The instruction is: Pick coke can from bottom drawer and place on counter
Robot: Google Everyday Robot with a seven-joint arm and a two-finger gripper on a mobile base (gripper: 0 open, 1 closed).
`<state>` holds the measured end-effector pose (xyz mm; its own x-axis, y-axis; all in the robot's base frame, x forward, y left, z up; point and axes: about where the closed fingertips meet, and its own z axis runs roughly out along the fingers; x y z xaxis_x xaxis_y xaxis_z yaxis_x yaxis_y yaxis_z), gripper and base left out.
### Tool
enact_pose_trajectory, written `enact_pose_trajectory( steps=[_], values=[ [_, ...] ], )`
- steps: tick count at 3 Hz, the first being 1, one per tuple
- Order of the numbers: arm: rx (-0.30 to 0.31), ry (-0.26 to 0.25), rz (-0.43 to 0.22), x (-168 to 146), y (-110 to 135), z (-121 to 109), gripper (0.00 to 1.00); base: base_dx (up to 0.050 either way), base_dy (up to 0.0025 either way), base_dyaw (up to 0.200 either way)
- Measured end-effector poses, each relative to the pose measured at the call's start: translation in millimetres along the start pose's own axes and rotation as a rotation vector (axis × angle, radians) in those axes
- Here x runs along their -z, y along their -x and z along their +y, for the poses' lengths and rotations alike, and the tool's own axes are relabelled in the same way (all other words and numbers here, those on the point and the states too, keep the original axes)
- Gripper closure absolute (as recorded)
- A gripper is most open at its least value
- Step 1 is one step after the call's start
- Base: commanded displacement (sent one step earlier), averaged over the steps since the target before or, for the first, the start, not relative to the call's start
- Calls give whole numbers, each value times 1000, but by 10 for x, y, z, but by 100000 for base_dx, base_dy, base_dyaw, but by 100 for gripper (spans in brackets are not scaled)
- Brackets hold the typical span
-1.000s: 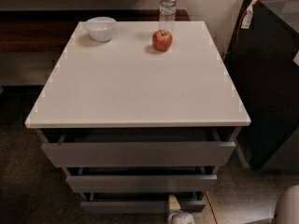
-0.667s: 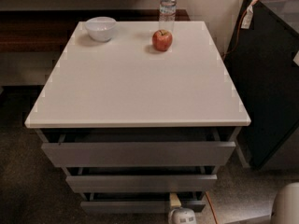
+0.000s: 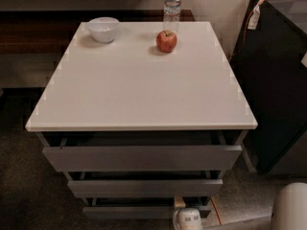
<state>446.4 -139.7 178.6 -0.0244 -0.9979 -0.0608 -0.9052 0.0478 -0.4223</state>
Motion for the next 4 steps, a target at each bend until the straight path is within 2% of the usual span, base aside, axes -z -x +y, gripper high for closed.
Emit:
enact_pose_trajectory(
  steps=[2, 3, 4],
  values=[
    [-9, 27, -13, -260, -3, -118, 2, 0, 0, 0],
    [-18, 48, -18, -305, -17, -137, 31, 0, 0, 0],
    [-25, 62, -28, -302, -22, -129, 56, 0, 0, 0]
  ],
)
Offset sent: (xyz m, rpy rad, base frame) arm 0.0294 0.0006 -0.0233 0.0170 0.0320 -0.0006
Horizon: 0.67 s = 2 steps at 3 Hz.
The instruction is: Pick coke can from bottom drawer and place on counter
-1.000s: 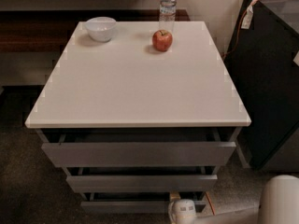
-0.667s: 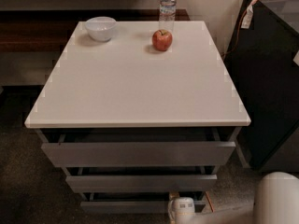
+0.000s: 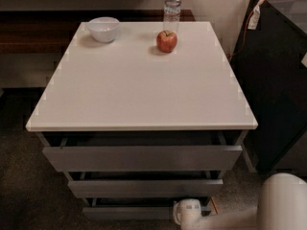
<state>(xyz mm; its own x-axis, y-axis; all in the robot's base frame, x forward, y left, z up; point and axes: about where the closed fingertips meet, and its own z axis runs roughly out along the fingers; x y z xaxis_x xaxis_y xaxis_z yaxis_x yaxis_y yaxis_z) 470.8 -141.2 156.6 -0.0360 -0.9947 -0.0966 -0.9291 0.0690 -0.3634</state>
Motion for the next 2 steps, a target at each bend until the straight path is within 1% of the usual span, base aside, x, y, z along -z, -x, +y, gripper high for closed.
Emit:
enact_pose_trajectory(
  steps=[1, 2],
  values=[
    [7, 17, -26, 85, 54, 106, 85, 0, 0, 0],
    [27, 35, -51, 188, 151, 292, 100, 0, 0, 0]
  ],
)
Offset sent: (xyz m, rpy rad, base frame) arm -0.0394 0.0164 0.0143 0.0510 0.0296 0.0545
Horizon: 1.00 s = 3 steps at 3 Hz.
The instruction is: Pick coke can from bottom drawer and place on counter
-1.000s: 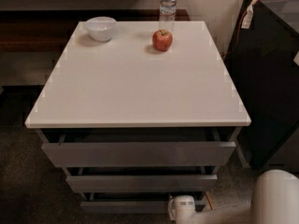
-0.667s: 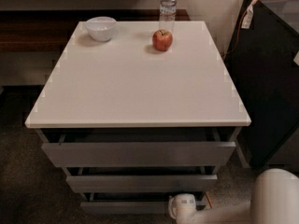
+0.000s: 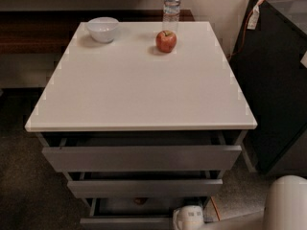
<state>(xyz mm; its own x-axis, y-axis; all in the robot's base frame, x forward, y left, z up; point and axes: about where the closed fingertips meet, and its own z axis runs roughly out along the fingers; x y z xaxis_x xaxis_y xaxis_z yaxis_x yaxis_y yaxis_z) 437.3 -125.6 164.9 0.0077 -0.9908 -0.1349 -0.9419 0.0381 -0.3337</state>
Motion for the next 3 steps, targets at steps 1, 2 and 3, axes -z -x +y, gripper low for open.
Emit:
enact_pose_trajectory(
  steps=[1, 2, 3],
  values=[
    [3, 2, -2, 7, 3, 22, 100, 0, 0, 0],
    [8, 7, -3, 15, 31, 71, 100, 0, 0, 0],
    [17, 16, -5, 32, 49, 158, 100, 0, 0, 0]
  ],
)
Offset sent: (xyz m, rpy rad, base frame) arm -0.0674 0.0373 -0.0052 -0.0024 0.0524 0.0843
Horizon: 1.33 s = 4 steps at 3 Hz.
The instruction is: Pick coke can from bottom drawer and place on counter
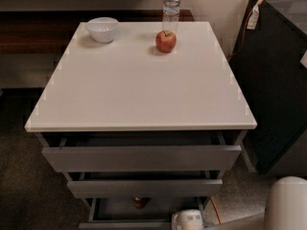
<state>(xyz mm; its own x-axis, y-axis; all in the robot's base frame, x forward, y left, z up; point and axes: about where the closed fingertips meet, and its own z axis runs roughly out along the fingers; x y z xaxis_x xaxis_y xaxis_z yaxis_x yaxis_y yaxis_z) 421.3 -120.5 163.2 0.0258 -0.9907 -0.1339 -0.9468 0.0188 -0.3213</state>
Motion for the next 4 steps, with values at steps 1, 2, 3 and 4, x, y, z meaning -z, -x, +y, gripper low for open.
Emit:
enact_pose_trajectory(
  steps=[1, 2, 3, 4],
  values=[
    [0, 0, 0, 1, -5, 0, 100, 0, 0, 0],
    [14, 14, -2, 16, 66, 130, 100, 0, 0, 0],
    [16, 15, -2, 23, 45, 144, 100, 0, 0, 0],
    [26, 25, -5, 52, 81, 256, 100, 0, 0, 0]
  ],
)
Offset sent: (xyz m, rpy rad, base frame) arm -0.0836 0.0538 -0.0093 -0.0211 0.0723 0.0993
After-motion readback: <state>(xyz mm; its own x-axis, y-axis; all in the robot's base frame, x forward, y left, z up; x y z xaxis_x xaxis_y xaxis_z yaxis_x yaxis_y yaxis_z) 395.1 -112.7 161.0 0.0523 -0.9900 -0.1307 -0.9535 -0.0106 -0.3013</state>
